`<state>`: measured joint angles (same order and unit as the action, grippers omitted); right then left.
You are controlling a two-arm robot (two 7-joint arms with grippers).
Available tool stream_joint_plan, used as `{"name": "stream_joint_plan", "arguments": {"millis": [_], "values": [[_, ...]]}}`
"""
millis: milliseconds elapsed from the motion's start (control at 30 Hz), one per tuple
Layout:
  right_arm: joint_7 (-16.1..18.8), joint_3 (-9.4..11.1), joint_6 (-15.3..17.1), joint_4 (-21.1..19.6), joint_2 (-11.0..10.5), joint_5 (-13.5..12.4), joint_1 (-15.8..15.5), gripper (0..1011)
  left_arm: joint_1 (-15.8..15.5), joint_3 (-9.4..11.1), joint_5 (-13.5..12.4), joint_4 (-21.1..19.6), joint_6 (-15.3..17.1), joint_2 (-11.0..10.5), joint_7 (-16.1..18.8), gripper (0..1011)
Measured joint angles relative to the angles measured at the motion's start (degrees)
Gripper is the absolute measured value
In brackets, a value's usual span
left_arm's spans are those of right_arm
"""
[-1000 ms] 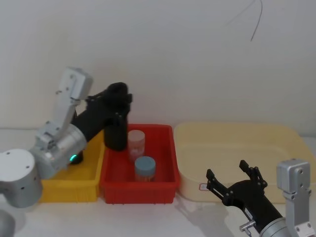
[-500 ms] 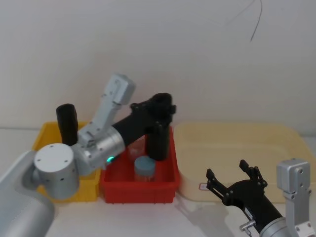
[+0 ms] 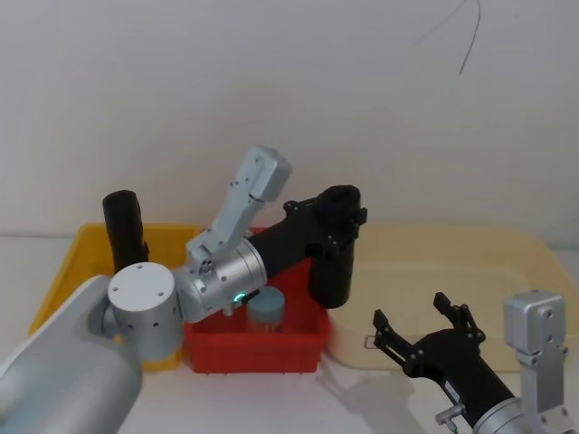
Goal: Pick up the garbage bag with the one hand and transfer it to the other hand.
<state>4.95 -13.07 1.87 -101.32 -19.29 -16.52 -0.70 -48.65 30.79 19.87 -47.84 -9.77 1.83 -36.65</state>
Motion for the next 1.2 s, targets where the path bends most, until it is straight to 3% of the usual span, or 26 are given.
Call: {"name": "stream_joint_plan", "arguments": {"millis": [600,1200], "values": [[3.64,-2.25,0.35,3.07,1.38,0.07,3.46,999,-1.64,0.78,0.65,3.79,-1.69,1.76,-2.12,354],[5.43,-2.82,-0.6,12.4,3.92,1.16,9.3,1000,-2.05,0.97,0.8,4.71,-2.09,2.22,-2.64,354]]}}
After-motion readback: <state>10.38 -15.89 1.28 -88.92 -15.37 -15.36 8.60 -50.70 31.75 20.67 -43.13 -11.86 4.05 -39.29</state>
